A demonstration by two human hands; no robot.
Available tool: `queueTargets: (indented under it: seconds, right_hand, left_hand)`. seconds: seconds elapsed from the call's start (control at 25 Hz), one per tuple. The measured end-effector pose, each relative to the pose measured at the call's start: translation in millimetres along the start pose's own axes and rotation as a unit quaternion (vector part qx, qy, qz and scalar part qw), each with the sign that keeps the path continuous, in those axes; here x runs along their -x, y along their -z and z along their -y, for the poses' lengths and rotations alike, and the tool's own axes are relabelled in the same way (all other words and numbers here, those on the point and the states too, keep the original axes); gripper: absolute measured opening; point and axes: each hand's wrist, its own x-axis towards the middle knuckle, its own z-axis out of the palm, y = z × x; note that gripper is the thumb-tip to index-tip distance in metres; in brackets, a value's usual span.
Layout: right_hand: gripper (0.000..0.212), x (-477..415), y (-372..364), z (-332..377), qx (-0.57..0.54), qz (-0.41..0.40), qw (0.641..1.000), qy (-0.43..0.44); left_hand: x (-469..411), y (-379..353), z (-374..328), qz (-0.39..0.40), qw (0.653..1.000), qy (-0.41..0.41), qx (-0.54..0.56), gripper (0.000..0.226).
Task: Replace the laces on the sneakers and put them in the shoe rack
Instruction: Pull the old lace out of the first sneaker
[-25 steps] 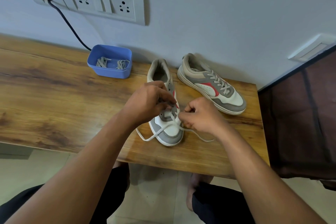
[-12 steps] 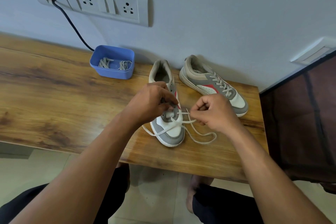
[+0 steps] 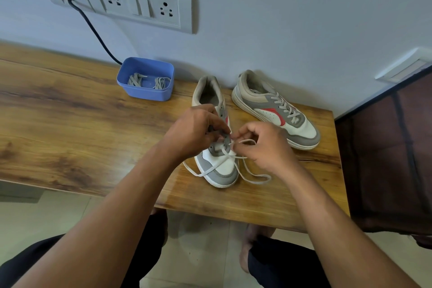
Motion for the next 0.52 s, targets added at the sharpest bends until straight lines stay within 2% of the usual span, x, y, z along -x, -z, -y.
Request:
queueTargets:
  seconds: [0.2,0.36,0.52]
  right_hand:
    - [0.010,-5.6,27.1,-13.8,0.040,-0.070,0.996,-0.034]
    - [0.010,-1.1,6.8,-6.8,0.011,0.009,1.000,0.007]
    - [0.008,-5.3,23.7,-15.8,0.056,-0.020,0.998,0.002]
  left_hand:
    - [0.7,0.3,-0.1,-0.005,1.000,0.003,-0.002,0.021]
    - [0.3,0.0,-1.9,-0.003,1.000,0.002,0.001,0.021]
    - [2.6,-0.7,-2.1,-0.010,1.000,-0.004,0.009,0.020]
